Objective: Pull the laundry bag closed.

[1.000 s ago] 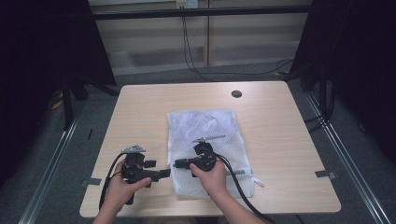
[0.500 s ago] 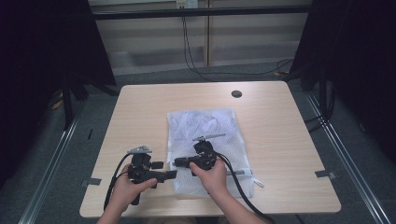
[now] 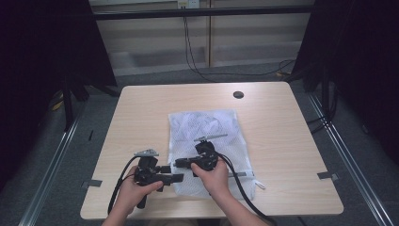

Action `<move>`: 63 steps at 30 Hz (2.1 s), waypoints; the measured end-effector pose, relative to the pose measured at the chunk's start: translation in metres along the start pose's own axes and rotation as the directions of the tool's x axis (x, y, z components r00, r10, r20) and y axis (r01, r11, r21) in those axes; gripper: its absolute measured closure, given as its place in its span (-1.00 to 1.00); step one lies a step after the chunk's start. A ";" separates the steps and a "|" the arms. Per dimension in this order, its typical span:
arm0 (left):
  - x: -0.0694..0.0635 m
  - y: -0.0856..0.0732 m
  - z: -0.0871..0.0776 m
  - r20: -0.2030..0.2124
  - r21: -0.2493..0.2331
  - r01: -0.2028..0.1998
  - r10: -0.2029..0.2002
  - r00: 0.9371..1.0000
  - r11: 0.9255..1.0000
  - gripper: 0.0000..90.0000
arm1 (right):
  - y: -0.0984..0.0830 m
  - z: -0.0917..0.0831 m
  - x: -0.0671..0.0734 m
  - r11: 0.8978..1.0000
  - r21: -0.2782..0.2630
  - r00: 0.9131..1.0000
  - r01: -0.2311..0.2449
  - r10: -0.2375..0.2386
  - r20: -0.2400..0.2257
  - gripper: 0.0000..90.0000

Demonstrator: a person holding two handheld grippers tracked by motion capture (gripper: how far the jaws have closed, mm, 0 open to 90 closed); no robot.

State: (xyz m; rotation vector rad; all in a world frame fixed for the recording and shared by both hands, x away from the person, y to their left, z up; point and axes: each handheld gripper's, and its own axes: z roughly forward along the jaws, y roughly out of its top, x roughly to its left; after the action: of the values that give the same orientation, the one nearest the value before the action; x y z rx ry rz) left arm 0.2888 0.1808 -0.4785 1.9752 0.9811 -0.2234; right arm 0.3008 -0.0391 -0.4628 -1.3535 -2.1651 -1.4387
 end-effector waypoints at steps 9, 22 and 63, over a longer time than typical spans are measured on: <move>0.000 0.001 0.003 0.007 0.012 -0.001 0.001 1.000 1.000 -0.14 | 0.001 0.000 0.001 1.000 0.001 1.000 0.005 -0.005 0.000 0.94; 0.001 0.002 0.007 0.050 0.014 0.019 -0.019 0.999 1.000 0.28 | 0.001 0.000 0.002 1.000 0.000 1.000 0.001 -0.001 -0.006 0.94; 0.001 0.005 0.009 0.130 0.028 0.153 -0.155 0.979 0.988 0.98 | -0.003 -0.010 -0.004 1.000 0.005 1.000 -0.024 0.024 -0.016 0.94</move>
State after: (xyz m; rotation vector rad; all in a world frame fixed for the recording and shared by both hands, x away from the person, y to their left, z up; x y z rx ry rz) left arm 0.2951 0.1732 -0.4806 1.8754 1.0489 -0.4450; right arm 0.2979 -0.0497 -0.4616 -1.3570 -2.1342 -1.4296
